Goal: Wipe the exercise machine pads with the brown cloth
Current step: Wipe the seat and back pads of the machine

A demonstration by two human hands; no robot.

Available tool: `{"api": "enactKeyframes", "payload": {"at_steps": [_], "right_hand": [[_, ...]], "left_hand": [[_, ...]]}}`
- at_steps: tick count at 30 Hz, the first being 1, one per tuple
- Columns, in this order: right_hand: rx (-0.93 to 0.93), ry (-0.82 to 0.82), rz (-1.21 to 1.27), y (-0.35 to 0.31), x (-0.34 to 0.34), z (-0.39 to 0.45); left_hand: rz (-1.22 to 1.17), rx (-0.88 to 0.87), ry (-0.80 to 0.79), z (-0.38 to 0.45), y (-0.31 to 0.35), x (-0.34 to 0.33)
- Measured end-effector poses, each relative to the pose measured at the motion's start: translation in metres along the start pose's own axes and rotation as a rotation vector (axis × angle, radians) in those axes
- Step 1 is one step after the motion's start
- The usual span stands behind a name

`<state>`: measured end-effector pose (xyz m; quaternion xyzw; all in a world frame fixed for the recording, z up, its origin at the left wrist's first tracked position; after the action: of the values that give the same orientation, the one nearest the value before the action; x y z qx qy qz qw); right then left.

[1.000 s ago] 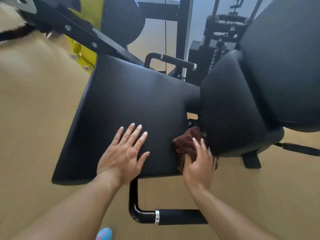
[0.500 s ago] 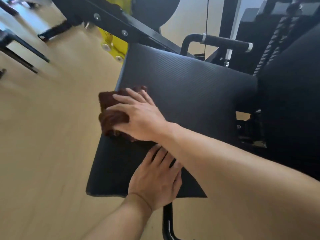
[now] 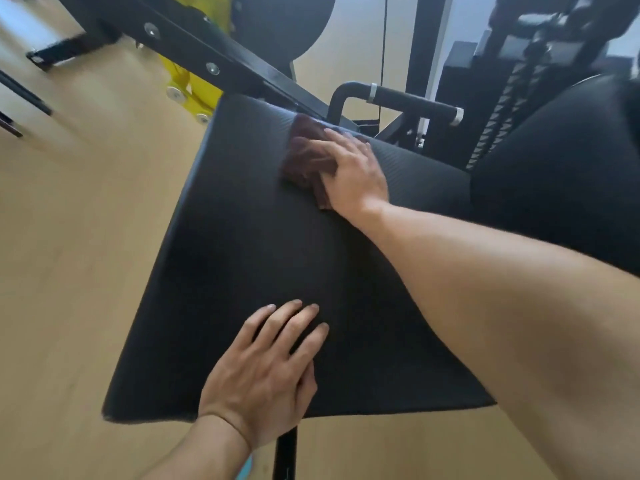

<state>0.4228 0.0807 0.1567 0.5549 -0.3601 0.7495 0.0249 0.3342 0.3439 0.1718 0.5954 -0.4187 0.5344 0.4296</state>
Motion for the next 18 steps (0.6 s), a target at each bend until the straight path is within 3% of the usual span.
{"api": "enactKeyframes", "payload": {"at_steps": [3,5,10,13,15,18], "right_hand": [[-0.402,0.094,0.031,0.093,0.022,-0.030],[-0.598,0.151,0.116,0.121,0.026,-0.048],[-0.737,0.258,0.149,0.117,0.016,-0.043],[-0.820,0.207,0.131,0.109,0.018,-0.034],[-0.735,0.073,0.077,0.078,0.018,-0.018],[-0.345,-0.077,-0.053,0.039,0.005,-0.002]], "left_hand": [[-0.008,-0.007,0.019,0.000,0.000,-0.001],[-0.009,-0.007,0.025,0.000,-0.001,-0.002],[-0.002,-0.005,0.033,0.000,0.000,-0.003],[-0.006,-0.015,0.043,-0.002,-0.001,-0.004],[-0.003,-0.019,0.055,-0.001,-0.003,-0.006],[-0.017,-0.017,0.068,-0.001,-0.002,-0.004]]}}
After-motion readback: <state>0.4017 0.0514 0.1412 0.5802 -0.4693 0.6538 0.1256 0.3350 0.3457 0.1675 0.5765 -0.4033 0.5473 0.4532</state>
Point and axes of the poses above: each hand's wrist, its own z-axis towards the middle knuckle, its own x-axis out of the back of the hand, y = z × x, the point moved 4 cm from there along z, towards the middle knuckle, and after that the axes turned 12 degrees about -z, right-handed, at the moved point
